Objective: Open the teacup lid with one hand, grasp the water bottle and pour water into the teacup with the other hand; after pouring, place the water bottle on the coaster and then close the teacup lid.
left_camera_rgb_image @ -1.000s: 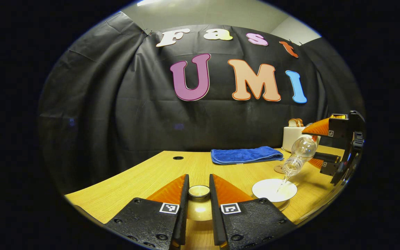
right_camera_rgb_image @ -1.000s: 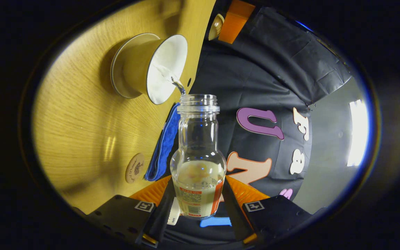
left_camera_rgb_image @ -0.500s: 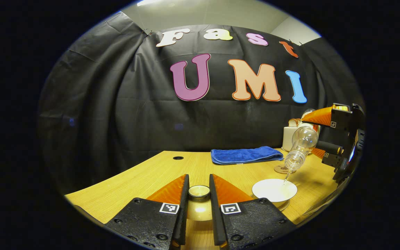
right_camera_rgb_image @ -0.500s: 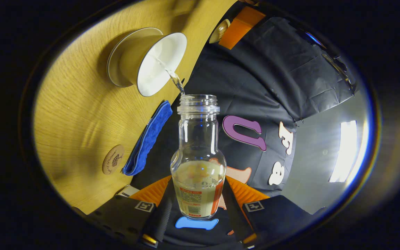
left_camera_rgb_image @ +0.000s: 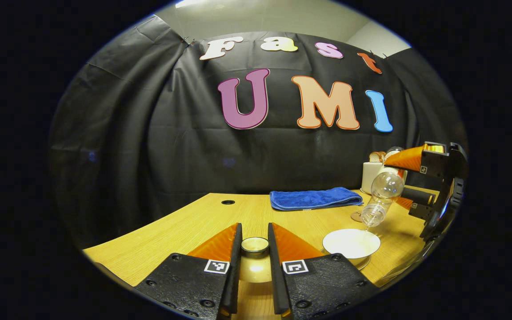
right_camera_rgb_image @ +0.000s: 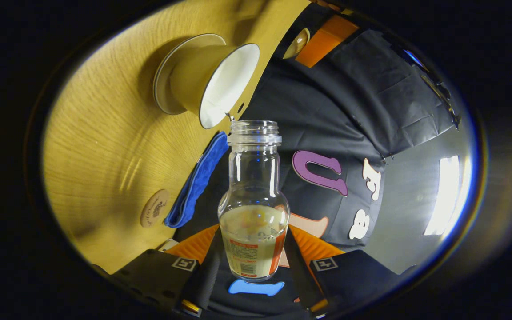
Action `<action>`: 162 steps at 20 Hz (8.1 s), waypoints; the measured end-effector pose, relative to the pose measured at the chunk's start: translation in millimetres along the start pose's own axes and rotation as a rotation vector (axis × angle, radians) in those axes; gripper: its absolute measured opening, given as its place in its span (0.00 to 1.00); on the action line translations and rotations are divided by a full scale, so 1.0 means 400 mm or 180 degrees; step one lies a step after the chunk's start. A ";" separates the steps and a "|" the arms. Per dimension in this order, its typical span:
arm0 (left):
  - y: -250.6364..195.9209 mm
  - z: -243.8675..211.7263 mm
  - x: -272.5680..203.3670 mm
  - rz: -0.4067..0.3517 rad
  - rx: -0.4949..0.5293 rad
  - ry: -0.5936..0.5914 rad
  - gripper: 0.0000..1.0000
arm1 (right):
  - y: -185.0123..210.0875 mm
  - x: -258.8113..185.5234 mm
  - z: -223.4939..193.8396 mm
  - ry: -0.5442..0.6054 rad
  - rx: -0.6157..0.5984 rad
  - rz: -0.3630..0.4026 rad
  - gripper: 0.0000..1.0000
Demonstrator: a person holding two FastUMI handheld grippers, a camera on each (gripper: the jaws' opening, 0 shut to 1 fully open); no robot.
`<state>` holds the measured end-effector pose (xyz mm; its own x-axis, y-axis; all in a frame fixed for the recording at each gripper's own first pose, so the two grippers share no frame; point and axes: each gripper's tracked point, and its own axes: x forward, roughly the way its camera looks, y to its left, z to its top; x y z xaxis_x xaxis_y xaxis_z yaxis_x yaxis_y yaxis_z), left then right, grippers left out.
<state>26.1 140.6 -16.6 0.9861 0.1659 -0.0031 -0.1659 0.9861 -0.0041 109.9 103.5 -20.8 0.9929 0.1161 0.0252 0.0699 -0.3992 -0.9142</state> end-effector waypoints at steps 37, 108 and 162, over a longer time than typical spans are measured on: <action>0.002 0.002 -0.002 0.0003 0.0001 0.0003 0.29 | 0.172 0.061 -0.217 0.0764 0.5640 0.0641 0.78; -0.376 -0.035 0.041 -0.1706 0.0134 0.0279 0.28 | 0.160 -0.142 -0.381 0.0838 0.6279 -0.0146 0.90; -0.035 0.003 0.006 0.0256 0.0005 -0.0006 0.90 | 0.177 -0.207 -0.444 0.1280 0.6194 -0.0459 0.95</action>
<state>30.9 127.3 -15.4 0.9696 0.2446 -0.0014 -0.2446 0.9696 -0.0023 49.9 -96.0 -15.7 0.9706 -0.2342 -0.0553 0.2333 0.9722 -0.0220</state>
